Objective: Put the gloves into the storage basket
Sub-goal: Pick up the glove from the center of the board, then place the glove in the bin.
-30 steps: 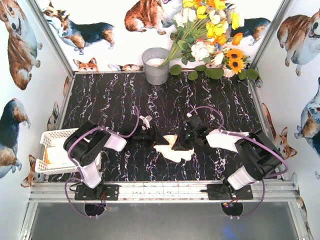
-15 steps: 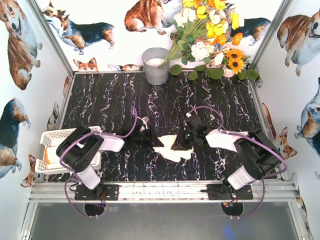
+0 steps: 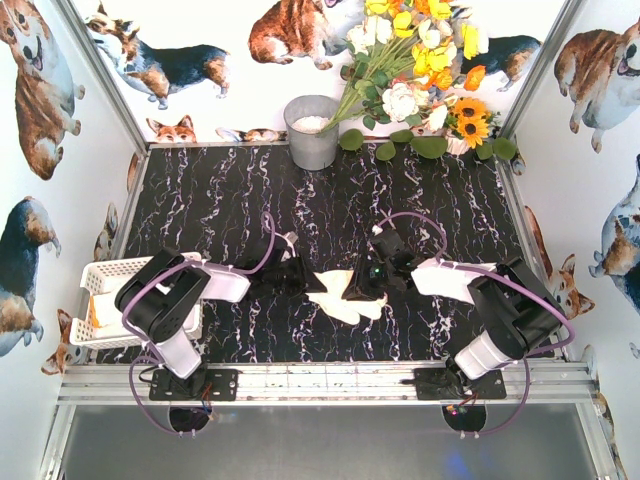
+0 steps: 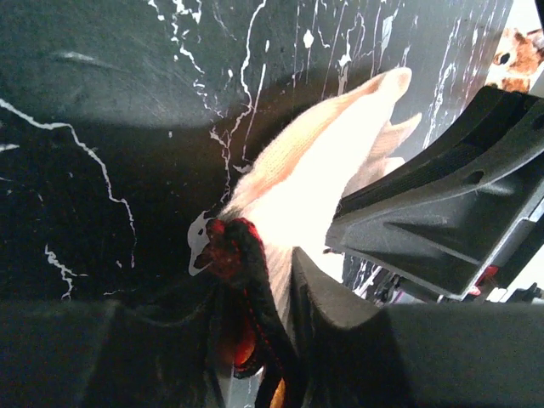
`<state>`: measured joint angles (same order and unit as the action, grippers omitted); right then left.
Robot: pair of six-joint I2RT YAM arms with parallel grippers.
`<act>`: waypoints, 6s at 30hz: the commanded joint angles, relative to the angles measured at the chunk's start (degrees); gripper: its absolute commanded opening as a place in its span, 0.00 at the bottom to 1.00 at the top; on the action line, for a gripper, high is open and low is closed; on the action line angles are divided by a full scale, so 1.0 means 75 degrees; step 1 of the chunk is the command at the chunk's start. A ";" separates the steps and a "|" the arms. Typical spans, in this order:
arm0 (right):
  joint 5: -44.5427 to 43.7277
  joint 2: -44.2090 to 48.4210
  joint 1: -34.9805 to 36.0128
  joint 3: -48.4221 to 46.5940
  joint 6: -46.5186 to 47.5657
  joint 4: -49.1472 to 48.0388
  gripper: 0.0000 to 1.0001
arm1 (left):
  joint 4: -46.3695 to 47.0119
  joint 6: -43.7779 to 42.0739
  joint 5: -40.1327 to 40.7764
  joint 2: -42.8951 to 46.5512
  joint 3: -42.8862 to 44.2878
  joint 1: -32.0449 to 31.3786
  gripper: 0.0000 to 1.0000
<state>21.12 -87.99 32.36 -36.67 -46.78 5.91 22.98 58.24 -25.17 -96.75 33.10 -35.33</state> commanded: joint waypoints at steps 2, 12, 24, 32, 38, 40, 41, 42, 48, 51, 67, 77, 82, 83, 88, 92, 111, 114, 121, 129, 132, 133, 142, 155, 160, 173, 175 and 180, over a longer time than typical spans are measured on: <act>-0.0697 -0.0098 0.0033 0.0154 0.0179 0.0318 0.22 | -0.0458 -0.0335 0.0378 -0.0039 0.0072 0.0012 0.13; -0.0697 0.0779 0.0033 -0.0126 0.0292 0.0774 0.37 | -0.3405 -0.1571 0.1332 0.1203 0.0437 0.0075 0.00; -0.1439 0.2381 -0.0446 -0.0529 0.0957 0.2059 0.50 | -0.8337 -0.3003 0.3491 0.2449 0.1865 0.0517 0.00; -0.1626 0.3449 -0.1127 0.0073 0.1285 0.1902 0.52 | -1.0827 -0.3593 0.4527 0.2910 0.2896 0.1467 0.00; -0.1743 0.3788 -0.1311 0.0163 0.1639 0.2158 0.53 | -1.2279 -0.3912 0.5203 0.3179 0.3586 0.2267 0.00; -0.1732 0.3808 -0.1346 0.0203 0.1728 0.2165 0.54 | -1.2602 -0.3988 0.5379 0.3337 0.3800 0.2554 0.00; -0.1703 0.3802 -0.1359 0.0220 0.1769 0.2138 0.54 | -1.2751 -0.4045 0.5434 0.3422 0.3898 0.2713 0.00; -0.1662 0.3795 -0.1381 0.0233 0.1800 0.2119 0.54 | -1.2888 -0.4111 0.5495 0.3468 0.4012 0.2859 0.00; -0.1410 0.3696 -0.1397 0.0325 0.1896 0.1895 0.54 | -1.3588 -0.4415 0.5824 0.3677 0.4686 0.3794 0.00; -0.1325 0.3665 -0.1397 0.0370 0.1904 0.1797 0.54 | -1.3709 -0.4613 0.6010 0.3740 0.4963 0.4174 0.00; -0.1358 0.4194 -0.1449 0.0606 0.1907 0.1868 0.54 | -1.2521 -0.5410 0.5968 0.3768 0.4711 0.5904 0.00; -0.1366 0.4381 -0.1581 0.0641 0.2042 0.1942 0.55 | -1.2289 -0.5534 0.5934 0.3525 0.4513 0.6684 0.00; -0.1352 0.4471 -0.1608 0.0646 0.2050 0.1952 0.55 | -1.2238 -0.5538 0.5938 0.3297 0.4460 0.6898 0.00; -0.1352 0.4485 -0.1618 0.0646 0.2054 0.1954 0.55 | -1.2215 -0.5524 0.5953 0.3246 0.4427 0.6946 0.00; -0.1363 0.4590 -0.1642 0.0669 0.2061 0.2023 0.55 | -1.2123 -0.5528 0.5956 0.3037 0.4413 0.7192 0.00; -0.1404 0.4734 -0.1665 0.0702 0.2076 0.2113 0.55 | -1.2120 -0.5489 0.6070 0.2882 0.4495 0.7306 0.00; -0.1427 0.4981 -0.1769 0.0821 0.2078 0.2188 0.56 | -1.2333 -0.5261 0.6735 0.2729 0.4852 0.7498 0.00; -0.1422 0.5003 -0.1772 0.0828 0.2084 0.2188 0.56 | -1.2334 -0.5222 0.6900 0.2710 0.4903 0.7540 0.00; -0.1417 0.5104 -0.1801 0.0835 0.2079 0.2239 0.57 | -1.2380 -0.5101 0.7118 0.2644 0.4893 0.7603 0.00; -0.1397 0.5193 -0.1840 0.0811 0.2106 0.2280 0.57 | -1.2342 -0.5015 0.7264 0.2573 0.4831 0.7712 0.00; -0.1399 0.5281 -0.1872 0.0770 0.2145 0.2355 0.57 | -1.2220 -0.5007 0.7374 0.2514 0.4750 0.7773 0.00; -0.1381 0.5296 -0.1886 0.0748 0.2164 0.2397 0.57 | -1.2157 -0.5015 0.7403 0.2493 0.4728 0.7804 0.00; -0.1246 0.5215 -0.1911 0.0184 0.2593 0.3179 0.57 | -1.1504 -0.5179 0.7050 0.2204 0.4197 0.7900 0.00; -0.1286 0.5401 -0.1915 -0.0422 0.2365 0.3731 0.57 | -1.0736 -0.5335 0.7610 0.1459 0.3989 0.7980 0.00; -0.1296 0.5383 -0.1912 -0.0613 0.2394 0.3917 0.57 | -1.0577 -0.5359 0.7666 0.1194 0.4125 0.8065 0.00; -0.1302 0.5356 -0.1912 -0.0807 0.2327 0.4080 0.57 | -1.0143 -0.5482 0.8264 0.0756 0.3916 0.8179 0.28; -0.1316 0.5356 -0.1912 -0.0806 0.2324 0.4096 0.57 | -1.0072 -0.5498 0.8334 0.0901 0.3855 0.8171 0.39; -0.1303 0.5356 -0.1912 -0.0847 0.2301 0.4116 0.57 | -1.0042 -0.5475 0.8603 0.1299 0.3880 0.8180 0.52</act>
<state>11.53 -48.69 18.24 -39.90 -29.04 37.60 -53.54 16.99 36.03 -90.32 62.11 25.10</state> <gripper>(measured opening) 0.571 0.480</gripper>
